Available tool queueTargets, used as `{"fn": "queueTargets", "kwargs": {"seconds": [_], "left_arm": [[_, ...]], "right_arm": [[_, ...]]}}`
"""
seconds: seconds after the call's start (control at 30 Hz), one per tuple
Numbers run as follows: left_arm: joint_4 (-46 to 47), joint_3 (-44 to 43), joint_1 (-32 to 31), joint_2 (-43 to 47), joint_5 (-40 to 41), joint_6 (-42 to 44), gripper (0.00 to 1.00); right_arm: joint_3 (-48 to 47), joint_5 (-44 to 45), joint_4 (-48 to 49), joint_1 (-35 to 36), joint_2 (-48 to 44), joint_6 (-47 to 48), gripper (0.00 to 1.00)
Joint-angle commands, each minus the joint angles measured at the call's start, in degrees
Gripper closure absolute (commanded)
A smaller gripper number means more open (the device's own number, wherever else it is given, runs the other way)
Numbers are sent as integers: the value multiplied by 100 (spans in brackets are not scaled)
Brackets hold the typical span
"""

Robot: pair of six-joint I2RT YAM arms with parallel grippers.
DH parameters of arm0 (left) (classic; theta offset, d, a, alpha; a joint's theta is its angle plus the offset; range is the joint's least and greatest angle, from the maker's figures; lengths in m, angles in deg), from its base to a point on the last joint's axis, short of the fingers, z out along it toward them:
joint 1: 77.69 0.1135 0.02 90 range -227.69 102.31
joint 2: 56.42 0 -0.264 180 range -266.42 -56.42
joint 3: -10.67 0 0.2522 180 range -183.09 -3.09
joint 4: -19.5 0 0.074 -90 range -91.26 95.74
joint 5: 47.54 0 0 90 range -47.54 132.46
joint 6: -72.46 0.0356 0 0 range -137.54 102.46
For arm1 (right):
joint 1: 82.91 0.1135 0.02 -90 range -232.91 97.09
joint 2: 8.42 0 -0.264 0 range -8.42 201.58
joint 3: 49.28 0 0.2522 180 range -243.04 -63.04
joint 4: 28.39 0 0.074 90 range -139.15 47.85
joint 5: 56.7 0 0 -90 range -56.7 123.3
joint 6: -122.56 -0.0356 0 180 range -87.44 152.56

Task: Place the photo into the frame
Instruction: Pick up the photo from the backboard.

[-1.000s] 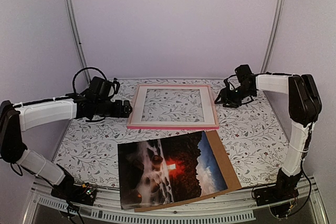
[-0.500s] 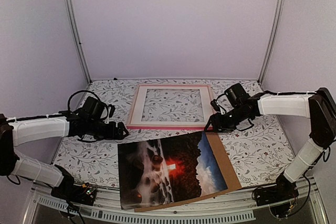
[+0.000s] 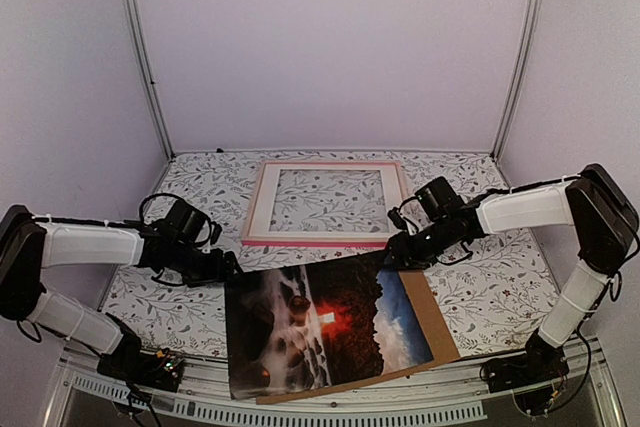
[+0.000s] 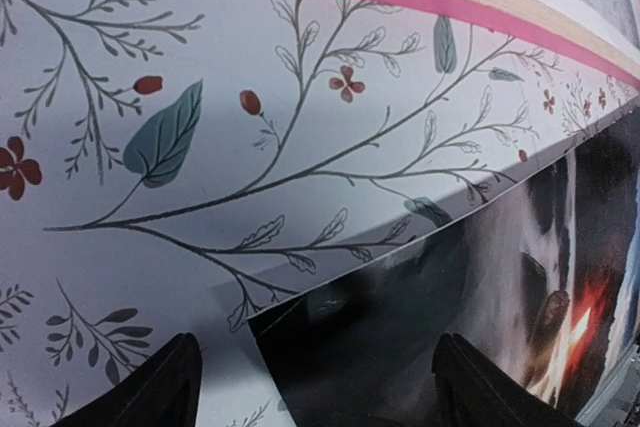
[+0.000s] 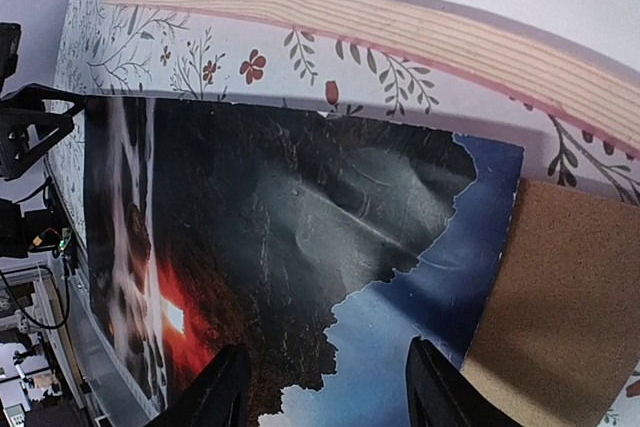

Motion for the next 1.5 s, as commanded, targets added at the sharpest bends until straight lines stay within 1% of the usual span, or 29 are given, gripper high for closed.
{"fn": "queueTargets", "kwargs": {"seconds": [0.0,0.27,0.4,0.6,0.87,1.13,1.47], "left_arm": [[333,42,135,-199,-306,69,19],[674,193,354,-310,-729,182,26],[764,222,433,-265,-865,180,30],[876,261,511,-115,-1129,178,41],[770,204,544,190,-1229,247,57],[729,201,553,187,-1195,337,64],[796,256,540,251,-1377,334,81]], "right_arm": [[165,-185,401,53,206,-139,45],[294,42,522,53,381,-241,47],[351,217,590,53,415,-447,50],[488,263,773,53,419,-798,51],[434,253,719,53,438,-822,51],[426,239,687,51,450,-811,51],[428,158,727,55,398,-833,51]]}}
